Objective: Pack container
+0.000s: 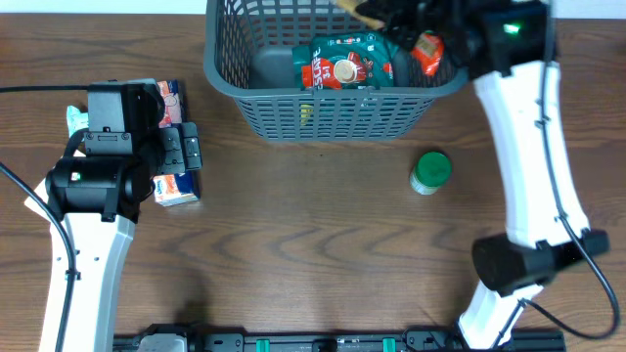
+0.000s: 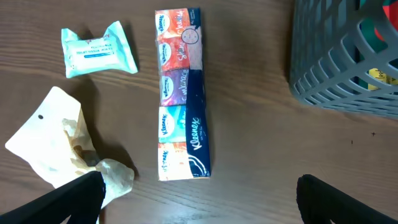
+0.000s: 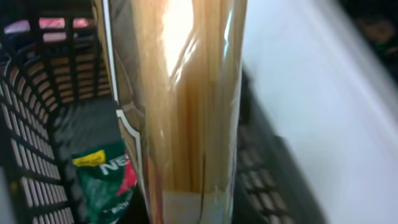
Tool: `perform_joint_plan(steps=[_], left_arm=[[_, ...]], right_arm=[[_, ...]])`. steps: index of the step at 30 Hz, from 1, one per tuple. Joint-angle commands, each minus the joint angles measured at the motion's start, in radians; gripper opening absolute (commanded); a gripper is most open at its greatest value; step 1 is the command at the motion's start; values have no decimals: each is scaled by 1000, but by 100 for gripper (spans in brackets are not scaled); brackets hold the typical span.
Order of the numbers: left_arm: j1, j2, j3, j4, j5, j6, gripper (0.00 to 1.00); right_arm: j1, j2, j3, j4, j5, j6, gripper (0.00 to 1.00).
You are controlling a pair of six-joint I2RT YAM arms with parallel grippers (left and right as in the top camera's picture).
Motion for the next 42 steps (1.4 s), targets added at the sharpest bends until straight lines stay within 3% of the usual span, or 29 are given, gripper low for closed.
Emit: perform_joint_plan(steps=[1,12,24,25,26,27,28,31,33,38,40,42], left_arm=[[4,0,18,-3,-8,10,98],[4,0,17,-3,-8,10,98],[4,0,17,-3,-8,10,98],[4,0,17,-3,-8,10,99],[4,0,17,-3,-8,10,98],[4,0,17,-3,-8,10,99],[4,0,17,-3,-8,10,99],[4,0,17,-3,-8,10,99],[4,0,17,-3,-8,10,99],[4,0,17,-3,-9,10,99],[4,0,17,-3,-9,10,99],[4,0,17,-3,-9,11,98]], right_arm=[[35,50,31,10,-14,-10,1],[46,274,31,-117,0,-30,1],[46,331,31,-282,0,-107,3],[46,331,31,-283,0,-106,10],[46,331,31,-285,0,-106,24],[47,331,31,-287,0,-93,45],[47,331,31,-287,0,-77,52],[47,331,33,-283,0,-72,64],[47,329,39,-264,2,-63,84],[40,311,164,-227,6,59,89],[31,298,262,-225,7,125,99],[13,280,360,-224,14,186,99]])
